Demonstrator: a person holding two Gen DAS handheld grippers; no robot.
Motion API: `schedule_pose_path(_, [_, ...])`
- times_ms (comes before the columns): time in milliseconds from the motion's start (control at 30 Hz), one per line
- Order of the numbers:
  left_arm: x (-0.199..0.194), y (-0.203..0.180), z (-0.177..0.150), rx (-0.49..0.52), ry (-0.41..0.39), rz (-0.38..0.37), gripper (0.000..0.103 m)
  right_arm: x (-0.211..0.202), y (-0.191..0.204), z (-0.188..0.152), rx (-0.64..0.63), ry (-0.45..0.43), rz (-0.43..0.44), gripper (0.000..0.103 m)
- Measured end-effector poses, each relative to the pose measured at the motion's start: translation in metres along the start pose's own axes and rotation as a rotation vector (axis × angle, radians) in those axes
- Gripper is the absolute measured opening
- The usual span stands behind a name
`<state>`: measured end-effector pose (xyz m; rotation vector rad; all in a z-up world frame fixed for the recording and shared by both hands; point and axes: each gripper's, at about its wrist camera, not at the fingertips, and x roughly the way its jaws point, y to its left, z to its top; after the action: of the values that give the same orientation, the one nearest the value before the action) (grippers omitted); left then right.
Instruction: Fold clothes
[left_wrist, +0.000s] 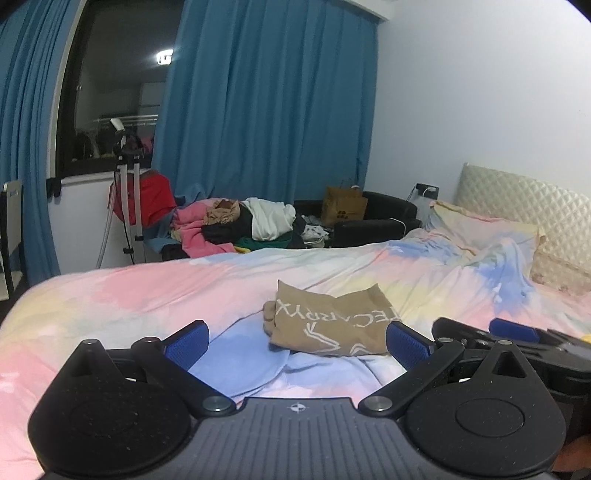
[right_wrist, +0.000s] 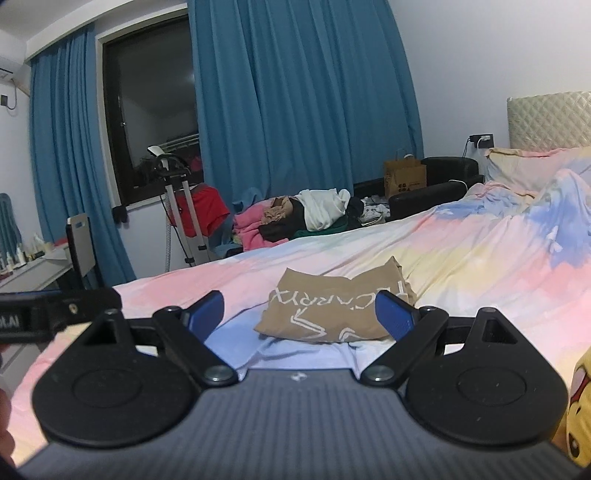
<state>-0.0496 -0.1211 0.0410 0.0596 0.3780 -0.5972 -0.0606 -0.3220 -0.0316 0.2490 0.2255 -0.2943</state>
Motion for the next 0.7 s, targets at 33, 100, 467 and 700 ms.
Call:
schedule_pose_path(33, [0.001, 0.004, -0.004, -0.005, 0.000, 0.006, 0.103, 0.002, 0.000, -0.006, 0.005, 0.003, -0.003, 0.090])
schedule_pose_path(100, [0.002, 0.012, -0.013, -0.020, -0.005, 0.020, 0.103, 0.006, 0.000, -0.017, 0.012, 0.007, -0.004, 0.090])
schedule_pose_path(467, [0.009, 0.042, -0.037, -0.060, -0.003, 0.066, 0.103, 0.022, 0.016, -0.040, -0.068, 0.010, -0.057, 0.090])
schedule_pose_path(700, [0.011, 0.041, -0.044, -0.050, 0.012, 0.077, 0.103, 0.023, 0.015, -0.042, -0.066, 0.030, -0.063, 0.090])
